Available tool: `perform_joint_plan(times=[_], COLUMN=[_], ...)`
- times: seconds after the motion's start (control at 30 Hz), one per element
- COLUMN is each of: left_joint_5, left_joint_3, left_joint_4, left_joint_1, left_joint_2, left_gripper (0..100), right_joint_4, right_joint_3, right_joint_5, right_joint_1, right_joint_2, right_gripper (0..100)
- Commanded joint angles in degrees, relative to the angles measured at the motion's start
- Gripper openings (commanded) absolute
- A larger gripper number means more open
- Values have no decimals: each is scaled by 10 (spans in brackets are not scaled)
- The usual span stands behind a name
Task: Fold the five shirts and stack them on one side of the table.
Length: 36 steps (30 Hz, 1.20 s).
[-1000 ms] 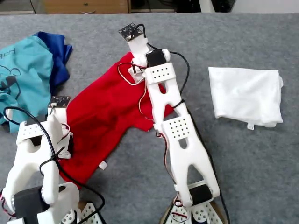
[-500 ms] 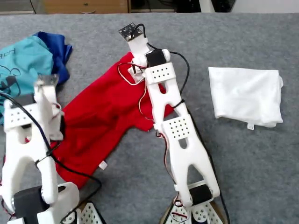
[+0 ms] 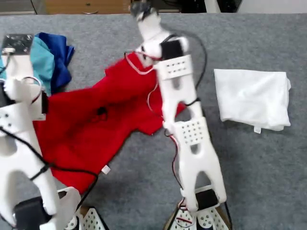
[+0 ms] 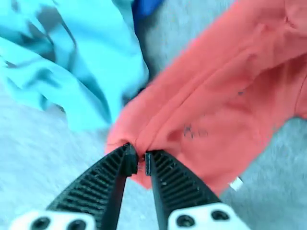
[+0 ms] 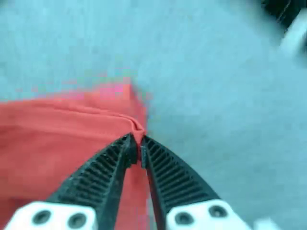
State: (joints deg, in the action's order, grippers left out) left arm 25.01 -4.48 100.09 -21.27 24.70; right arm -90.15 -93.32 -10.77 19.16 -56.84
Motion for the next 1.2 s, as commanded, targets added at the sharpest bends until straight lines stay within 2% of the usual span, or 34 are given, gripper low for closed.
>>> perform_joint_plan(times=[0.0, 0.13, 0.33, 0.47, 0.8, 0.97, 1.1, 1.17], left_joint_5=[23, 47, 49, 47, 23, 26, 25, 24], left_joint_3=[-75, -148, -215, -267, -343, -273, -128, -40], left_joint_4=[7, 7, 6, 6, 7, 7, 4, -25], left_joint_1=[-24, -40, -72, -84, -87, -82, -54, -28], left_joint_2=[52, 116, 175, 196, 205, 249, 293, 297], left_gripper=[19, 19, 19, 19, 19, 19, 19, 19], right_joint_4=[21, 82, 191, 189, 191, 191, 191, 187], right_joint_3=[-23, -21, -21, 15, 272, 353, 413, 444], right_joint_5=[-25, -24, -27, -46, -94, -113, -111, -112], right_joint_1=[-29, -34, -25, -26, -26, -26, -26, -27], right_joint_2=[204, 364, 521, 608, 842, 869, 856, 846], right_gripper=[2, 2, 2, 2, 2, 2, 2, 2])
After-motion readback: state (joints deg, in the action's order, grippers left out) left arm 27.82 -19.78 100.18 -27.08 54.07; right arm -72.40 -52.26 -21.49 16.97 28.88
